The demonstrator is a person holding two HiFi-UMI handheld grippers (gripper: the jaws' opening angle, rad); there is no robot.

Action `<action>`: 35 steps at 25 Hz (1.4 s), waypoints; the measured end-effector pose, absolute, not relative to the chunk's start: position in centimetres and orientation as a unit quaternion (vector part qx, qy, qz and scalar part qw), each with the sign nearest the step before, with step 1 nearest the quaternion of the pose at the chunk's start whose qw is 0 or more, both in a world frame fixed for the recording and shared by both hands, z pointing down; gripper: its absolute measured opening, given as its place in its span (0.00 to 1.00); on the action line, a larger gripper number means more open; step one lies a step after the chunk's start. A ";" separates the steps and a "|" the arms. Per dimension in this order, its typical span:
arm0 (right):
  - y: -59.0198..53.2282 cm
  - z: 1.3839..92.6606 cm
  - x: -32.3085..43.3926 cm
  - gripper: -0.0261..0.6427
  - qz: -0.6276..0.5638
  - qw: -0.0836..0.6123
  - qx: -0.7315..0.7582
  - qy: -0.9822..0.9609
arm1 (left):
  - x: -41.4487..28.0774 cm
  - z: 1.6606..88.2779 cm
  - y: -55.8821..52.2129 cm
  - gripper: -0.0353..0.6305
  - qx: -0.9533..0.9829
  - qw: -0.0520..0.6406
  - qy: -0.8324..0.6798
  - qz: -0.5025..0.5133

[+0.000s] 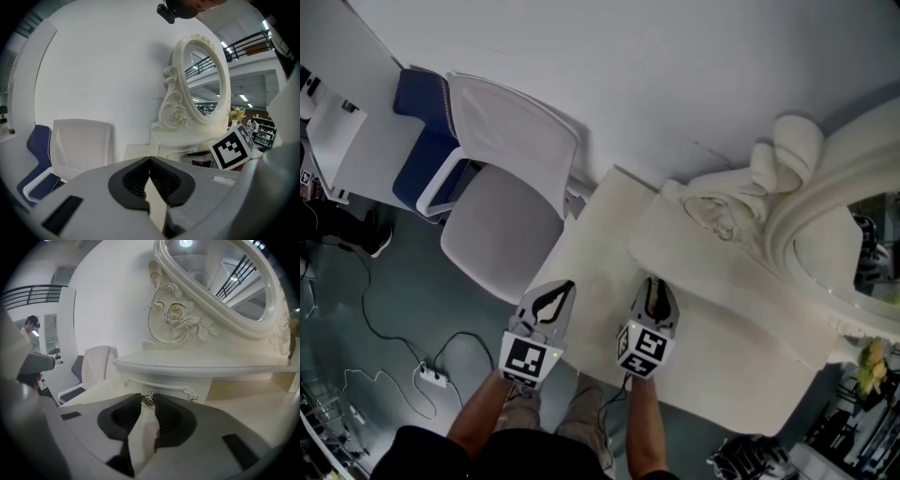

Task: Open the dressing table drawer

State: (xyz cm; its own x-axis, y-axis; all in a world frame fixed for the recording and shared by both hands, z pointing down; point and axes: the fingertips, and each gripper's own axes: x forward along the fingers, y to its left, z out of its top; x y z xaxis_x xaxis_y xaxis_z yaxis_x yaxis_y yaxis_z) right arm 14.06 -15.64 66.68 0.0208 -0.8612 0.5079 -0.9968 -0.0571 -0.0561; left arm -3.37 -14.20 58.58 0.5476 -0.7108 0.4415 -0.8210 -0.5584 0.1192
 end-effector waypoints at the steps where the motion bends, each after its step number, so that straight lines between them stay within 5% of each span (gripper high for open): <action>1: -15.5 66.7 14.0 0.18 0.211 0.161 0.696 -0.667 | -3.4 58.6 -14.1 0.06 0.866 0.157 -0.442 0.175; 35: -11.5 66.9 12.0 0.18 0.206 0.163 0.707 -0.657 | -4.9 58.0 -11.0 0.06 0.882 0.120 -0.420 0.176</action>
State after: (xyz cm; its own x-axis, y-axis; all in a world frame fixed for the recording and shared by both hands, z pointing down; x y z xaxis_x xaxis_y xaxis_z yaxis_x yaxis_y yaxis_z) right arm 12.01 -11.53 66.91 0.0526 -0.8613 0.5054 -0.9956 -0.0844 -0.0404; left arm -4.86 -11.04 58.02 0.5860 -0.6982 0.4111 -0.7827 -0.6191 0.0642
